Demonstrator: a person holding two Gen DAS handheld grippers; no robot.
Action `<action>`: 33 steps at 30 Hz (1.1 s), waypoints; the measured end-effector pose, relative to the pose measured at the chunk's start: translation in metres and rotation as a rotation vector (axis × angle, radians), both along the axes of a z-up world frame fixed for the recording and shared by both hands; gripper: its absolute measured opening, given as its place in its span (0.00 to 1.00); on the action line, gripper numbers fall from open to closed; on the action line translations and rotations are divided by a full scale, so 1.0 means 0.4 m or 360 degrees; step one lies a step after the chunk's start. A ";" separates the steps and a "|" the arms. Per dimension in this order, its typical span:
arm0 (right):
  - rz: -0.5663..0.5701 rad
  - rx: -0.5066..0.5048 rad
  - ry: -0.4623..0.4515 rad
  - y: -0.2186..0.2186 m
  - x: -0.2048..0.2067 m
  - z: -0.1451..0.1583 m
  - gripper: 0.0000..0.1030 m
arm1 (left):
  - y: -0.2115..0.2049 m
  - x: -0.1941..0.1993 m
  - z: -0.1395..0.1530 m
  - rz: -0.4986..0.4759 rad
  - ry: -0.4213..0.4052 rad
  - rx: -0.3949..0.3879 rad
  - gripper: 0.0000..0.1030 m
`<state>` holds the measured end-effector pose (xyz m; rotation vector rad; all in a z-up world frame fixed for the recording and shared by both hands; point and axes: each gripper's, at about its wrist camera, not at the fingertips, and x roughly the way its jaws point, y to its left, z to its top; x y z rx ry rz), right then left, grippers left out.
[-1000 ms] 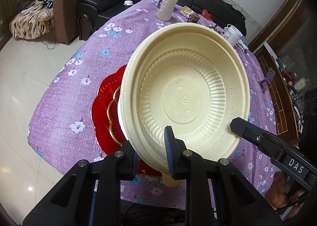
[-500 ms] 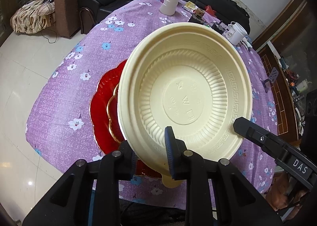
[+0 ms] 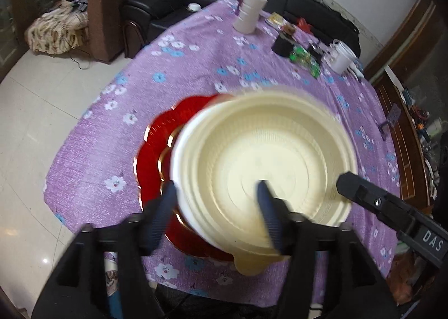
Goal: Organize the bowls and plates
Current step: 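Lower the beige bowl onto the stack and open both grippers, then lift both grippers up and away from the finished stack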
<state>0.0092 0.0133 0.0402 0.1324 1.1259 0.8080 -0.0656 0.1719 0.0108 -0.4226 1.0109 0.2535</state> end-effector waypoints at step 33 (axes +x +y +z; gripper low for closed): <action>0.0594 -0.0423 -0.0712 -0.093 -0.176 -0.007 1.00 | -0.141 -0.117 0.028 0.0004 -0.0194 0.0366 1.00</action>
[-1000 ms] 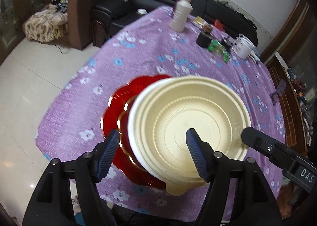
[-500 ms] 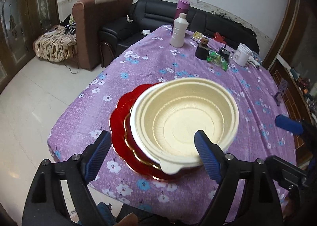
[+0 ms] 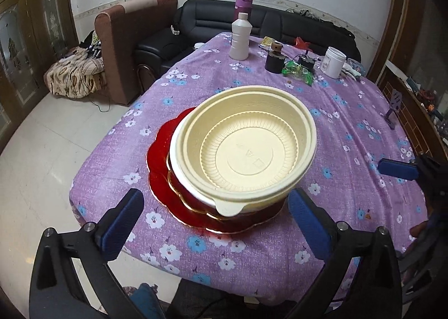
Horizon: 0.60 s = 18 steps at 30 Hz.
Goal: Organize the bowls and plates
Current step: 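Lift both grippers up and away from the finished stack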
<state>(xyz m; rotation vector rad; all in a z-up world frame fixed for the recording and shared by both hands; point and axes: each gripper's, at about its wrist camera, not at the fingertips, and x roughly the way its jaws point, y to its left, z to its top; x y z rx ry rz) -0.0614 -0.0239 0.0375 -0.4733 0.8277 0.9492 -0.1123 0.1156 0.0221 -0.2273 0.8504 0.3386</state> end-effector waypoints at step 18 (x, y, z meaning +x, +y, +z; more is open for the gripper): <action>-0.0011 -0.0085 -0.0004 0.004 0.010 -0.025 1.00 | -0.047 -0.008 -0.031 -0.0025 0.0060 -0.0012 1.00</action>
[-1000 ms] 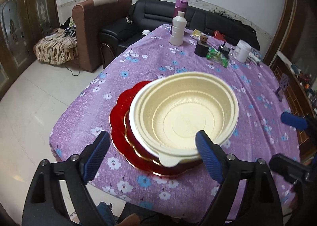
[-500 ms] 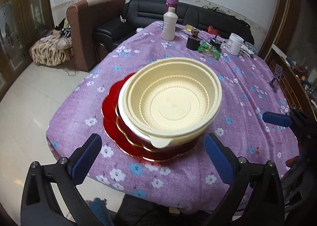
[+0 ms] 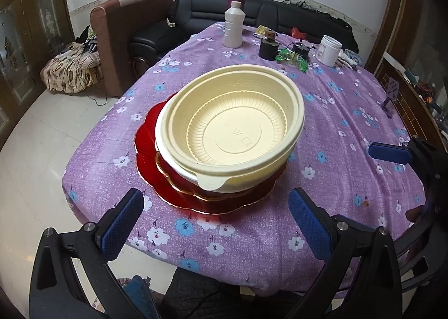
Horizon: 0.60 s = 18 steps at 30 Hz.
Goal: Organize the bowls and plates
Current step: 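Lift both grippers up and away from the finished stack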
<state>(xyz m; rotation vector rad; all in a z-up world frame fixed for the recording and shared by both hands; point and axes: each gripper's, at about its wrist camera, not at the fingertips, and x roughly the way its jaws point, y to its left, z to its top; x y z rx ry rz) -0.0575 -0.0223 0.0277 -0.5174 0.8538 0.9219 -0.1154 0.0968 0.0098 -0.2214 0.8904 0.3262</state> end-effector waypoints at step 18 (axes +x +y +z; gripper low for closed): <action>-0.0004 -0.0041 -0.0006 0.019 0.005 -0.012 1.00 | -0.007 0.012 -0.002 -0.0006 -0.0020 -0.0009 1.00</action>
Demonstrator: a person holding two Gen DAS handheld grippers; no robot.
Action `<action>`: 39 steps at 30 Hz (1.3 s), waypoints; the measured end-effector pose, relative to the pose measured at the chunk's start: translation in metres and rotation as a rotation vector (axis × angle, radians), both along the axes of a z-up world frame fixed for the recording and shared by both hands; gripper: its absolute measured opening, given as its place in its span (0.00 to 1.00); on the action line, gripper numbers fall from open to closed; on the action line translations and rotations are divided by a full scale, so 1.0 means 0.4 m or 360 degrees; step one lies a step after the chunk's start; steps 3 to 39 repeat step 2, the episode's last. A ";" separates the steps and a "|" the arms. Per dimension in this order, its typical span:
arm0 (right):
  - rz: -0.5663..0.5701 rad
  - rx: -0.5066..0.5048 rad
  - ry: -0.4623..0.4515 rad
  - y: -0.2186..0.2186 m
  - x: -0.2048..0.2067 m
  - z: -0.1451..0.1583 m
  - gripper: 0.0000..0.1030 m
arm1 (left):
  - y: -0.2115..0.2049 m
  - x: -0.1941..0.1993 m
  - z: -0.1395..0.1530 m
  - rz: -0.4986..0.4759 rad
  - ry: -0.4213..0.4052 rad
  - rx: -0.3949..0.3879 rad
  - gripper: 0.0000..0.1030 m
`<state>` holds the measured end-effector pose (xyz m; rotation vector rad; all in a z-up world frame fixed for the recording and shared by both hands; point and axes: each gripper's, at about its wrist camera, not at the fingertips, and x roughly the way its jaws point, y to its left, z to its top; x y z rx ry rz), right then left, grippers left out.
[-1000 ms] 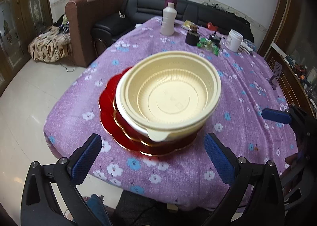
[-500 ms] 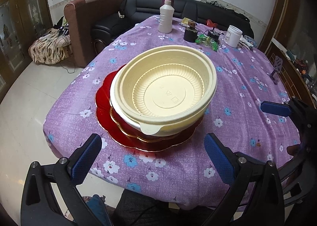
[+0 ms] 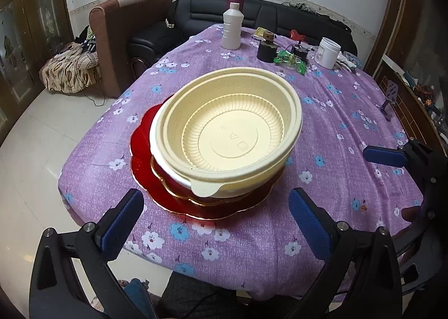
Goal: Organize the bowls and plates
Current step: 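Lift both grippers up and away from the finished stack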
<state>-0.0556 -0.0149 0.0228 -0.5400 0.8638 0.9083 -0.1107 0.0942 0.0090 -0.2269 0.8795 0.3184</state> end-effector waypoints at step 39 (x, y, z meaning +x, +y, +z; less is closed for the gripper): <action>-0.0002 0.0004 0.0004 -0.001 0.001 0.000 1.00 | 0.003 0.005 -0.004 0.0000 0.0007 -0.0013 1.00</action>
